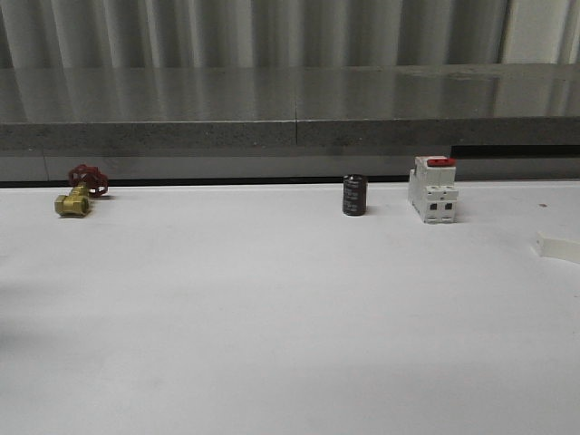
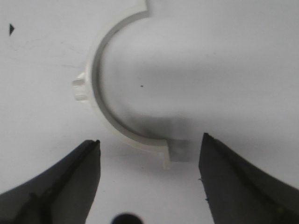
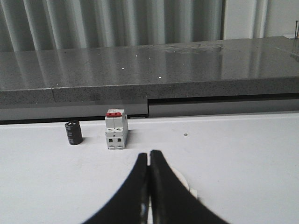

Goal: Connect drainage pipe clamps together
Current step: 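Lower the left gripper onto the white semicircular clamp half and grasp it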

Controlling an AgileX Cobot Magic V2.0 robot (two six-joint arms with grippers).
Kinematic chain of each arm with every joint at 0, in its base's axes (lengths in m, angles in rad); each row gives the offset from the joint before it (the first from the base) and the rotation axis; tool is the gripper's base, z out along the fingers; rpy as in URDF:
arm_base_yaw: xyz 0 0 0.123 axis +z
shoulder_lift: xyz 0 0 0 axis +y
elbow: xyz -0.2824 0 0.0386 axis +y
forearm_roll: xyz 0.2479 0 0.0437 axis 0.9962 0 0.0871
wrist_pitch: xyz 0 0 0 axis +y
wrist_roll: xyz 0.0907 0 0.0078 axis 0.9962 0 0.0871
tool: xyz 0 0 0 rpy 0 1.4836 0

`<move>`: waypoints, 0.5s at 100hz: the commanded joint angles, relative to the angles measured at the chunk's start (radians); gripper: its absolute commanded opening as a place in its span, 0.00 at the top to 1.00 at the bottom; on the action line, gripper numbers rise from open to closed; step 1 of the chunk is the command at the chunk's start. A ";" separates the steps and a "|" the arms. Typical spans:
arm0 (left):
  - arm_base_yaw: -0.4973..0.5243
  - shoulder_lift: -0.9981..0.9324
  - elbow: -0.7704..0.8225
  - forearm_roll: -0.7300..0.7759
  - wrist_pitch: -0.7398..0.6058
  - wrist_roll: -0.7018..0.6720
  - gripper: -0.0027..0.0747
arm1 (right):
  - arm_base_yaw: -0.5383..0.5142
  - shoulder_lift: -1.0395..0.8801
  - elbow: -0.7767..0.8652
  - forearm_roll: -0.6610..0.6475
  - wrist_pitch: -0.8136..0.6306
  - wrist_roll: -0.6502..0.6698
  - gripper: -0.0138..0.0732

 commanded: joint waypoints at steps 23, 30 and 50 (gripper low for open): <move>0.124 0.100 -0.099 -0.056 -0.030 -0.010 0.38 | -0.002 -0.019 -0.017 0.002 -0.073 -0.001 0.92; 0.130 0.132 -0.112 -0.056 -0.035 -0.010 0.38 | -0.002 -0.019 -0.017 0.002 -0.073 -0.001 0.92; 0.133 0.226 -0.159 -0.063 -0.028 -0.010 0.38 | -0.002 -0.019 -0.017 0.002 -0.073 -0.001 0.92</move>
